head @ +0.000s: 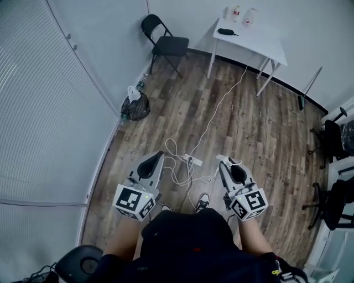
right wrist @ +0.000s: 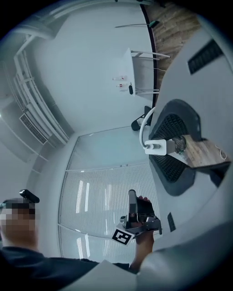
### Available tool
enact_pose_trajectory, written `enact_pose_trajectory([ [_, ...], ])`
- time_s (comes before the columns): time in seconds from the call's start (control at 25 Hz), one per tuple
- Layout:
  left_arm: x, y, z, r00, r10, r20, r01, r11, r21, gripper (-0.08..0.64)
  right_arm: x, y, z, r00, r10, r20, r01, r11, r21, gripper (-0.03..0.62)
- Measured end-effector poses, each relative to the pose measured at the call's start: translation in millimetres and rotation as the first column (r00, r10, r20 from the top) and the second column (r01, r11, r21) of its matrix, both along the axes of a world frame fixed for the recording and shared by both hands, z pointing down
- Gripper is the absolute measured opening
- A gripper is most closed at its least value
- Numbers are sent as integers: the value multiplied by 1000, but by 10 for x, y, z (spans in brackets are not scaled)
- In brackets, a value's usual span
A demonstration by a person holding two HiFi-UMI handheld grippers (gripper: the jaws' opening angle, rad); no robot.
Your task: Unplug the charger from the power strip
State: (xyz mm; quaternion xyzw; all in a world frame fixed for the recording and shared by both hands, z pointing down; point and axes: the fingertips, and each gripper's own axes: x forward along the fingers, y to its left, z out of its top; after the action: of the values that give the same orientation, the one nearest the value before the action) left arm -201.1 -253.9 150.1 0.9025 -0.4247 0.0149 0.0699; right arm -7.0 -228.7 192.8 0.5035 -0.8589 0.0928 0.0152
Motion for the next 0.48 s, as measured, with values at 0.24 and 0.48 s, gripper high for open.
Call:
enact_pose_trajectory([
  [0.24,-380,108,-168,1000,17,-23,-16,999,30,23,-409,130,-344,998,27,-63,-22,996,81,107],
  [0.48,-325,292,-343,998,69,-12,-68,996,62,23,-525,290,-667,996,33,-83,-20,989,147,107],
])
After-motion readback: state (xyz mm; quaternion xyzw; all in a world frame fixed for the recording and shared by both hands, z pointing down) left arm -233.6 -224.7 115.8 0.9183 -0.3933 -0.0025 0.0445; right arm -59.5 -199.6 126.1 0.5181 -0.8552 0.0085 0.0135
